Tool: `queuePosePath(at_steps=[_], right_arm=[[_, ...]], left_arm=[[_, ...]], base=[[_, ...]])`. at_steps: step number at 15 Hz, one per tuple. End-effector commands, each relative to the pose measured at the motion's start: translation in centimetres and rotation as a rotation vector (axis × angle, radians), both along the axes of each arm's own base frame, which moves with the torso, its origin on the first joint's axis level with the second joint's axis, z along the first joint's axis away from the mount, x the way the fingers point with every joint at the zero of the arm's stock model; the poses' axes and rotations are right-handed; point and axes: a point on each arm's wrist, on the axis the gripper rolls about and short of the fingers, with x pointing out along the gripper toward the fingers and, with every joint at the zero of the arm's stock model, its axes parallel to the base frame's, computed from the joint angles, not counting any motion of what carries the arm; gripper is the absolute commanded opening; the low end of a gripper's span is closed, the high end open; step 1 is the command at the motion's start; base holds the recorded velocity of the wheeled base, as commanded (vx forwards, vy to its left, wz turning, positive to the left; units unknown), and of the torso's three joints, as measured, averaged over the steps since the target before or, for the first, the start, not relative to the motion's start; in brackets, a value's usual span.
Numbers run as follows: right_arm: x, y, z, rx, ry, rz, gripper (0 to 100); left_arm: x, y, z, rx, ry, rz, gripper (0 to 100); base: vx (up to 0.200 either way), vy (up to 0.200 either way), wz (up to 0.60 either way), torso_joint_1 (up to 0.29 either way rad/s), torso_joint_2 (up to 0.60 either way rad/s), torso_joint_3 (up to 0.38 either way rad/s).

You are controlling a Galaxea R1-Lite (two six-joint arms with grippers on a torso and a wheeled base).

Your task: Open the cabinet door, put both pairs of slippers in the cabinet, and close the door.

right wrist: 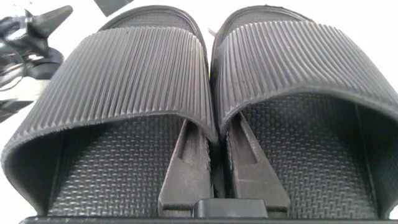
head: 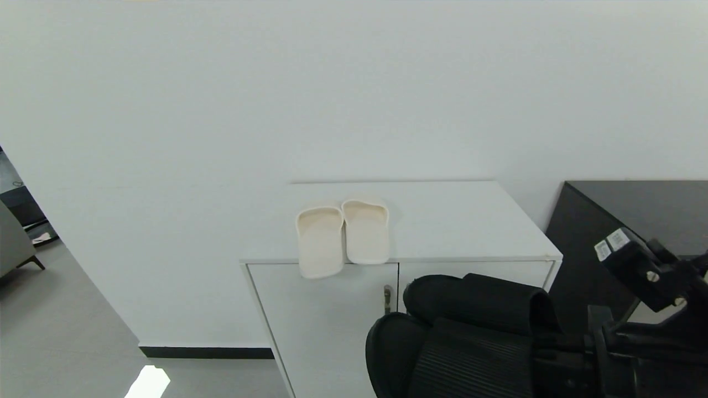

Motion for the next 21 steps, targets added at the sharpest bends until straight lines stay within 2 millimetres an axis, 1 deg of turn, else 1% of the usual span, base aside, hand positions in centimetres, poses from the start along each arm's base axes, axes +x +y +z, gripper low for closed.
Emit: queuePosePath(at_steps=[1,4,8,10,12,21], right_arm=[[-0.1,-0.1,0.0,0.006,-0.003,0.0,0],[-0.1,-0.1,0.1,0.014,-0.006,-0.001,0],[-0.2,-0.2,-0.7,0.016,-0.006,0.005,0],[0.0,0.0,-1.2,0.065,-0.025,0.058,0],[0.4,0.1,-2.2,0.065,-0.017,0.071,0],[0.4,-0.1,-2.6,0.051,-0.013,0.064,0]], left_arm=[[0.0,0.0,0.0,0.002,0.0,0.0,0],[0.0,0.0,0.0,0.003,0.0,-0.002,0],[0.0,0.0,0.0,0.006,0.0,-0.002,0],[0.0,0.0,0.0,0.006,0.0,-0.003,0],[0.0,0.0,0.0,0.006,0.0,-0.002,0],[0.0,0.0,0.0,0.006,0.0,-0.002,0]], base=[[-0.2,0.0,0.0,-0.012,0.0,0.007],[-0.2,0.0,0.0,0.001,0.0,0.001],[0.0,0.0,0.0,0.0,0.0,0.0],[0.0,0.0,0.0,0.0,0.0,0.0],[0.0,-0.2,0.0,0.002,0.01,0.005],[0.0,-0.2,0.0,0.006,0.0,0.001]])
